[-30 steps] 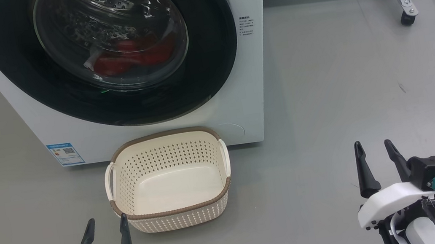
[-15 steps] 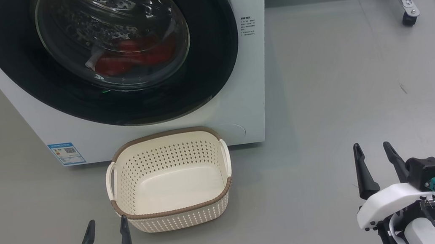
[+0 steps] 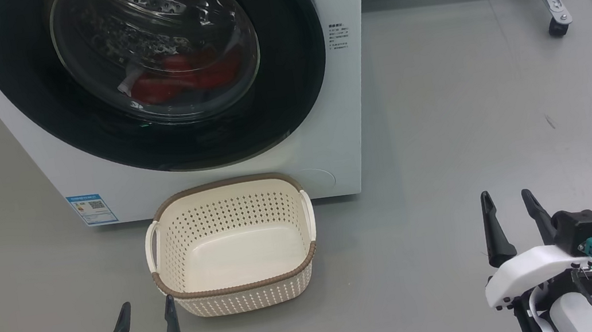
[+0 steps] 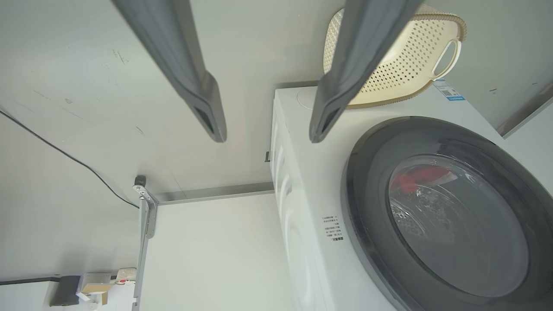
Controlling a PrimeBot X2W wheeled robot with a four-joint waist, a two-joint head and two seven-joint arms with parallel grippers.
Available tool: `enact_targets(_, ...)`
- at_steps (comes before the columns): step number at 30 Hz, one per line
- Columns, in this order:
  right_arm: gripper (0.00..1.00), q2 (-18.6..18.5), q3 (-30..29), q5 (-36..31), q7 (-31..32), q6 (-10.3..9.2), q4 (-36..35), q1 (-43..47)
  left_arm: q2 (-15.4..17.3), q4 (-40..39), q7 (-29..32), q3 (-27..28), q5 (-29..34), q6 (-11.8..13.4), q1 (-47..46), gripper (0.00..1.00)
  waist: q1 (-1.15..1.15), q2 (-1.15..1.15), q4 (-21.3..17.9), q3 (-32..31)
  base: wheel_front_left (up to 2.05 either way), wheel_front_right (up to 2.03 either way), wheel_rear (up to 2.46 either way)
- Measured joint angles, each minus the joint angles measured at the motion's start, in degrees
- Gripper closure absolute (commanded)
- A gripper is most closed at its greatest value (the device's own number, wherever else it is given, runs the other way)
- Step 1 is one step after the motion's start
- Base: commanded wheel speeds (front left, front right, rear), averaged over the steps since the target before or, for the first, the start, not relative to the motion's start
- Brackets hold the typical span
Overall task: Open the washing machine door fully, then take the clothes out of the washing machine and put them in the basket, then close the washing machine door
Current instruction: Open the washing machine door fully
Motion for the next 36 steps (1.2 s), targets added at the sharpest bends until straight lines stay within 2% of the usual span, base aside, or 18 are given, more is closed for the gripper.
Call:
enact_targets(7,0.00,0.1,-0.6,0.0,0.0,0.00,-0.2,0.0,-0.1,-0.1,0.0,0.0,0.5,-0.1,-0.1,0.00,0.00,0.00,0.3,0.7,0.00,0.00,0.00)
enact_targets(8,0.34,0.1,-0.8,0.0,0.0,0.00,-0.3,0.0,-0.1,-0.1,0.0,0.0,0.5,-0.1,-0.1,0.00,0.00,0.00,0.4,0.8,0.00,0.00,0.00)
enact_targets(9,0.85,0.1,-0.8,0.0,0.0,0.04,-0.4,0.0,-0.1,-0.2,0.0,0.0,0.5,-0.1,-0.1,0.00,0.00,0.00,0.5,1.0,0.00,0.00,0.00)
enact_targets(10,1.00,0.0,-0.7,0.0,0.0,0.46,-0.5,-0.1,-0.1,-0.2,0.0,0.0,0.5,-0.1,-0.1,0.00,0.00,0.00,0.6,1.2,0.00,0.00,0.00)
enact_targets(12,1.00,-0.2,0.1,-0.1,0.0,1.37,-0.6,-0.3,-0.2,-0.5,0.0,0.0,0.5,-0.1,-0.2,0.00,0.00,0.00,0.8,1.6,0.00,0.00,0.00)
enact_targets(24,1.00,-0.9,-1.3,0.8,0.0,3.00,-2.5,-5.1,-0.4,-1.2,0.0,-0.5,0.6,-0.9,-2.6,0.00,0.00,0.00,2.2,5.2,0.00,0.00,0.00)
enact_targets(30,1.00,-0.4,-6.1,8.8,1.8,4.77,-3.6,-8.5,-0.5,-1.8,0.0,-1.6,0.6,-1.3,-4.3,0.00,0.00,0.00,3.7,8.4,0.00,0.00,0.00)
enact_targets(36,1.00,-0.1,-10.5,15.7,4.2,5.30,-4.5,-12.7,-0.6,-2.1,0.0,-2.5,0.6,-1.4,-5.7,0.00,0.00,0.00,5.2,11.2,0.00,0.00,0.00)
